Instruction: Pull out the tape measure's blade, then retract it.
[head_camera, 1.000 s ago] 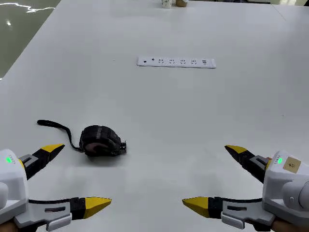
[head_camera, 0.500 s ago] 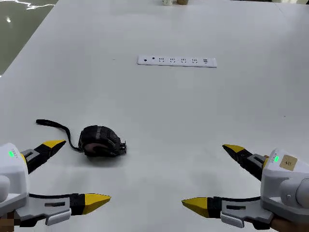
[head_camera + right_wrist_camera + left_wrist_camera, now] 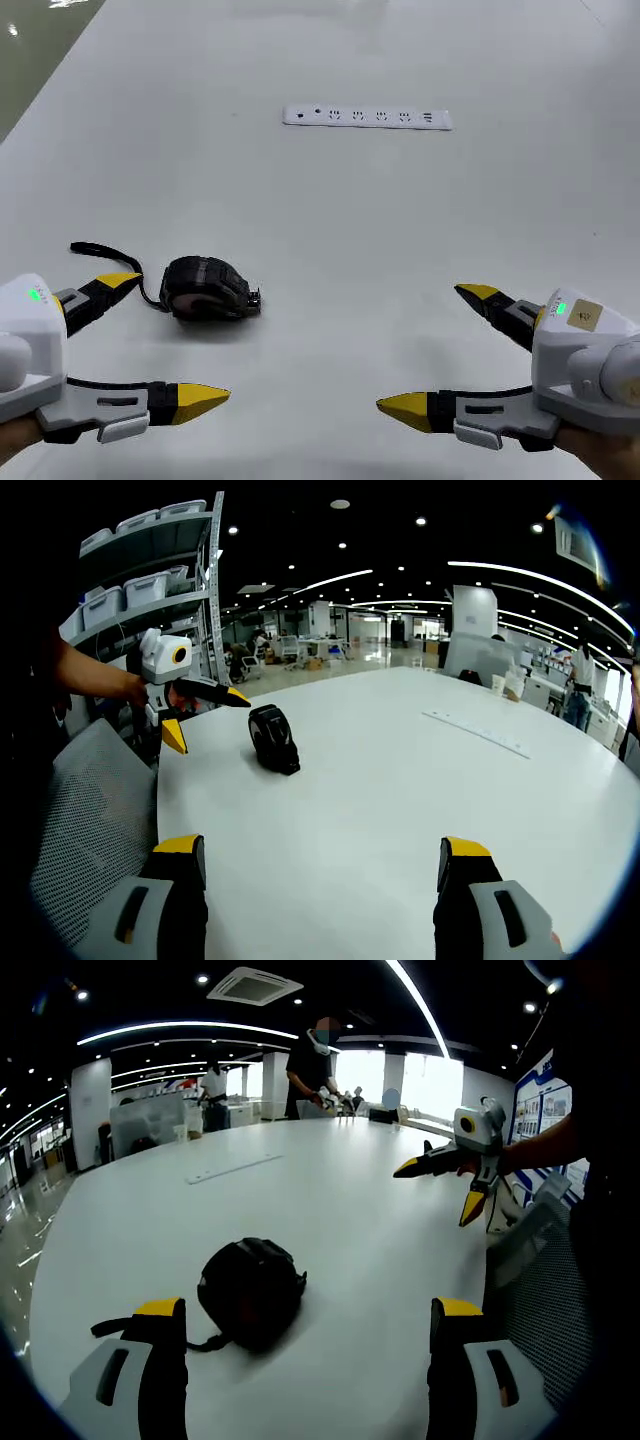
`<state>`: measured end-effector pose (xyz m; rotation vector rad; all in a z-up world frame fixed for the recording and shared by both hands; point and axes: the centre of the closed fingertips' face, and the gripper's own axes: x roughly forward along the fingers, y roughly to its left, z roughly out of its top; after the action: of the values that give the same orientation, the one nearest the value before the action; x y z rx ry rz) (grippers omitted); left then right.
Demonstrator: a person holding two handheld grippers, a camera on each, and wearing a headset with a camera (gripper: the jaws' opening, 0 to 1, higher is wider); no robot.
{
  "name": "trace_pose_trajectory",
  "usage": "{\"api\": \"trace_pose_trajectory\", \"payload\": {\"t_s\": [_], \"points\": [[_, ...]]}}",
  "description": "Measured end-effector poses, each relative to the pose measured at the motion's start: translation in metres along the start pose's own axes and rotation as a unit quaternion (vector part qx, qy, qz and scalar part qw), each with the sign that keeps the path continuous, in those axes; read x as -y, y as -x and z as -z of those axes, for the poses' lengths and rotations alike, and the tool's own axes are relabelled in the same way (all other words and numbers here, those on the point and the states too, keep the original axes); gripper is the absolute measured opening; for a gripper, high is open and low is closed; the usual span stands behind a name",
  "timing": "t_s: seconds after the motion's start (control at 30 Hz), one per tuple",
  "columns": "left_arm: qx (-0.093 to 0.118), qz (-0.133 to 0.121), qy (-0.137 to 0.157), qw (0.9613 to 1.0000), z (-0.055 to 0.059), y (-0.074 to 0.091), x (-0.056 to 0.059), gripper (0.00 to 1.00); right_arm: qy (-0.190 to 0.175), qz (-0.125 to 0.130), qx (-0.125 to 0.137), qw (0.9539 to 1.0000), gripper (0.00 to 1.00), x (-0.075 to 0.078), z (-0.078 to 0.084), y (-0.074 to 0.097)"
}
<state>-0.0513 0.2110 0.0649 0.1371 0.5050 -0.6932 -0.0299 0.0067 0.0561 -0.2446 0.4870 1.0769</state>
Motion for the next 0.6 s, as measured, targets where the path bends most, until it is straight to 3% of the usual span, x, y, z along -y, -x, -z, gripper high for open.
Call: {"api": "trace_pose_trajectory", "payload": {"t_s": [0.6], "points": [[-0.024, 0.025, -0.019, 0.9992, 0.0, -0.01, -0.017, 0.99, 0.024, -0.038, -0.007, 0.999, 0.87, 0.006, -0.001, -0.025]]}}
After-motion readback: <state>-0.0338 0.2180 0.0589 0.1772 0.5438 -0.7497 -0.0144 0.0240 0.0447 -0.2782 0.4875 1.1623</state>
